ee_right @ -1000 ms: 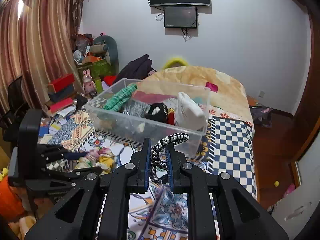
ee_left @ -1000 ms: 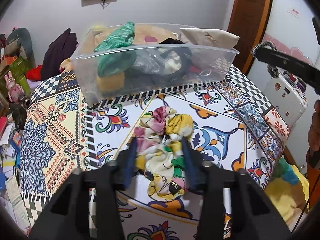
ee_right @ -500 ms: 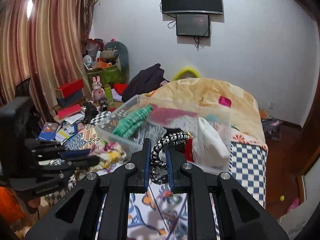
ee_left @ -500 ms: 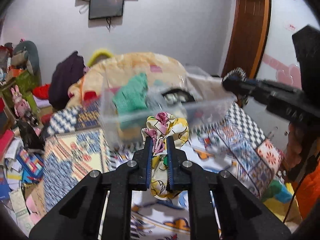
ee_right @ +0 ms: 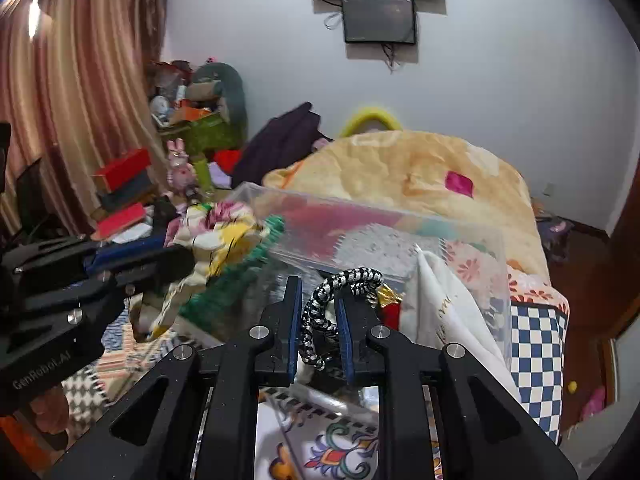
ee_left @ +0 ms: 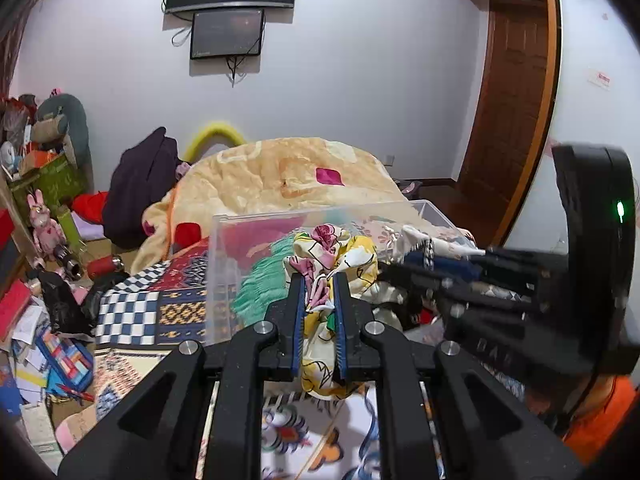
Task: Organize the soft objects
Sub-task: 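Drop the scrunchie and braided hair tie into the clear box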
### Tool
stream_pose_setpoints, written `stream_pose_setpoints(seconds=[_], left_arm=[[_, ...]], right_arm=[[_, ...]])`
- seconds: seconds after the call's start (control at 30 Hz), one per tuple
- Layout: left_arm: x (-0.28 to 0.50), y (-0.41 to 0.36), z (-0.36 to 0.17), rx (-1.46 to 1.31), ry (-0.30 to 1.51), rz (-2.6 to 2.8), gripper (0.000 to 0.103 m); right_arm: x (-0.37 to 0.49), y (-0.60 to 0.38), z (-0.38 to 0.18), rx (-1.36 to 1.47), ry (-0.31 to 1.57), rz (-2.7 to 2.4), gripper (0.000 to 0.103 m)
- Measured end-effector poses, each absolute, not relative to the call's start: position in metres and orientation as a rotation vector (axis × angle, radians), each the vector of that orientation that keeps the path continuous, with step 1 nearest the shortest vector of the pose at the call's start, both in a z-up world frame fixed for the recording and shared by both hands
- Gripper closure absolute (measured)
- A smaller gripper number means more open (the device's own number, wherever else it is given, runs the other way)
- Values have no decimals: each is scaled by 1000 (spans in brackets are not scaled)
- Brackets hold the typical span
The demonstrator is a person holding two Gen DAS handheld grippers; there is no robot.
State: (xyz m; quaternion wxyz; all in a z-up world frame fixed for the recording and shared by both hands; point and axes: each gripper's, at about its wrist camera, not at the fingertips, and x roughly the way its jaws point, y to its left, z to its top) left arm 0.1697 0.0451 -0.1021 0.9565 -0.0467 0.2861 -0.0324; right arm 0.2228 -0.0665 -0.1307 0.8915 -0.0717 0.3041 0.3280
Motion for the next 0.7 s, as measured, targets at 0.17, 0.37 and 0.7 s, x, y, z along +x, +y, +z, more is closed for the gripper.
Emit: stream_pose_setpoints(seconds=[0.17,0.37,0.7], left_arm=[[192,44,-119,-102,622,-46,90],[191,40,-126,-103,643,-59,76],[156,44,-106,-147,590,-85,66]], right_arm=[[221,-72,-140,-161,667,675,73],[215,-86,-136,-153,670,684,51],[195,-109,-118,-119,627,675,48]])
